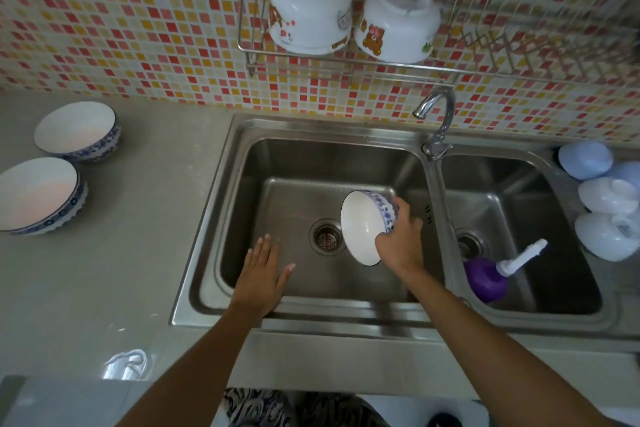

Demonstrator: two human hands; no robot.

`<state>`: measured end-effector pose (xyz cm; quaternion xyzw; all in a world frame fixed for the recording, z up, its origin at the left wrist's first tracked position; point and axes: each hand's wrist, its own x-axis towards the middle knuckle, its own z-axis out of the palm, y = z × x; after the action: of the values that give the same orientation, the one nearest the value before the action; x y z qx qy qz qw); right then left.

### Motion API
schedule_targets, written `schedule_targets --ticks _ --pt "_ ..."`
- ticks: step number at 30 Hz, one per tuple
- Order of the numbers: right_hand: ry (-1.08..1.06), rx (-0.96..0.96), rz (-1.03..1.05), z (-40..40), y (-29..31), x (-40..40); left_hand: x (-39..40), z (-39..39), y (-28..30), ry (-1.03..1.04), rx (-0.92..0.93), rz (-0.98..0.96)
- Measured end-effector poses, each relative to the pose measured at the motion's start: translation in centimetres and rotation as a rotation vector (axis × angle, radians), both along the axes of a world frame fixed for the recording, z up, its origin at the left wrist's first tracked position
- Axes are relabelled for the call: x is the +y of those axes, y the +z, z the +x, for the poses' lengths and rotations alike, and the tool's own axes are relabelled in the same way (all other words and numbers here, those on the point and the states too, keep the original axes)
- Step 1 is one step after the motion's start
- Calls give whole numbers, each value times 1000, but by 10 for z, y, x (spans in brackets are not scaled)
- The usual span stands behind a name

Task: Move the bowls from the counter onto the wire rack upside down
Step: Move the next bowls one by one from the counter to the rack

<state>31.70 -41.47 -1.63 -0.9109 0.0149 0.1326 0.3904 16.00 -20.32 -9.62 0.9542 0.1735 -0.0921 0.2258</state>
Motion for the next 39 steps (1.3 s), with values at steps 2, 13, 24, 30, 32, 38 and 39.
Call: schedule_targets --ticks 2,13,24,30,32,38,39 --pt "-158 282 371 9 17 -5 2 8 12 3 -67 6" --pt "5 510 1077 22 159 -30 14 143 219 -31 -803 227" --pt "-21 274 1277 60 233 -38 20 194 249 -150 -468 490" --pt "-24 19 1140 95 268 -36 23 190 253 -172 -456 484" --pt "-7 -67 1071 105 278 -33 22 188 254 -179 -443 483" --pt "20 -198 882 136 294 -17 24 190 252 -188 -454 498" --pt "26 -231 834 140 294 -14 24 190 252 -189 -459 497"
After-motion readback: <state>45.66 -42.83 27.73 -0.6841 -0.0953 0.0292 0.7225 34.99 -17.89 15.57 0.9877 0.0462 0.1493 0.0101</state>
